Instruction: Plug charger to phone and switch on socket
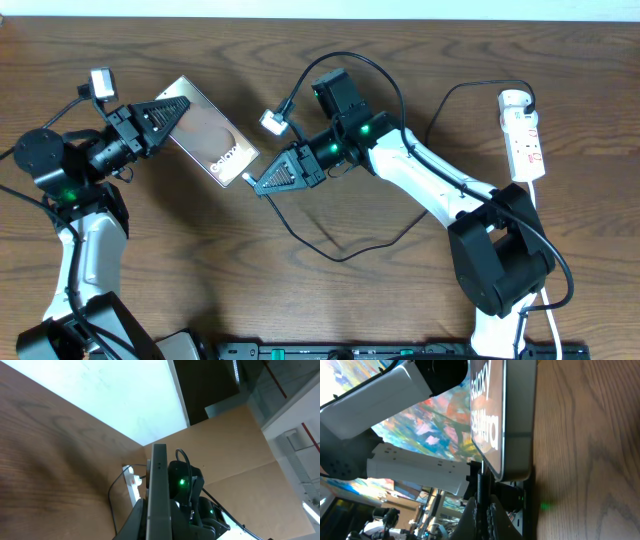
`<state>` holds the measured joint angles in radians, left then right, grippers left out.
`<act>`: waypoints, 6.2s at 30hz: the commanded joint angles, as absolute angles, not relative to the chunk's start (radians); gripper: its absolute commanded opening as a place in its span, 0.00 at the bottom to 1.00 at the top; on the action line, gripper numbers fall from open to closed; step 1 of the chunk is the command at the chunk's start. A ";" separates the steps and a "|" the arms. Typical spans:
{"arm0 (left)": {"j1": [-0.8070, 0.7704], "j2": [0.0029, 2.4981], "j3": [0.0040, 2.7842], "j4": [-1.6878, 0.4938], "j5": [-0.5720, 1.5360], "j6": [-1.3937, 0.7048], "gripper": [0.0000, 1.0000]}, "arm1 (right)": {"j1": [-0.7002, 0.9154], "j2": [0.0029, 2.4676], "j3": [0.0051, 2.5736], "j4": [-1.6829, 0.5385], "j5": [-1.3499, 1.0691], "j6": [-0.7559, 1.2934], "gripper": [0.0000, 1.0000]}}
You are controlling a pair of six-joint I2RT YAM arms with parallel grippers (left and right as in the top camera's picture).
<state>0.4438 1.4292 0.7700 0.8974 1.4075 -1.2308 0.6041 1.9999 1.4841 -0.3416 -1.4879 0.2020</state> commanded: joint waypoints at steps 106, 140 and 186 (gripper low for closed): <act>0.354 1.420 0.789 0.979 1.571 -1.248 0.07 | 0.563 2.003 1.482 -0.283 -1.541 0.223 0.01; 0.354 1.420 0.789 0.979 1.571 -1.279 0.07 | 0.550 2.003 1.482 -0.287 -1.540 0.220 0.01; 0.354 1.420 0.789 0.978 1.571 -1.261 0.07 | 0.570 2.003 1.482 -0.435 -1.341 0.211 0.01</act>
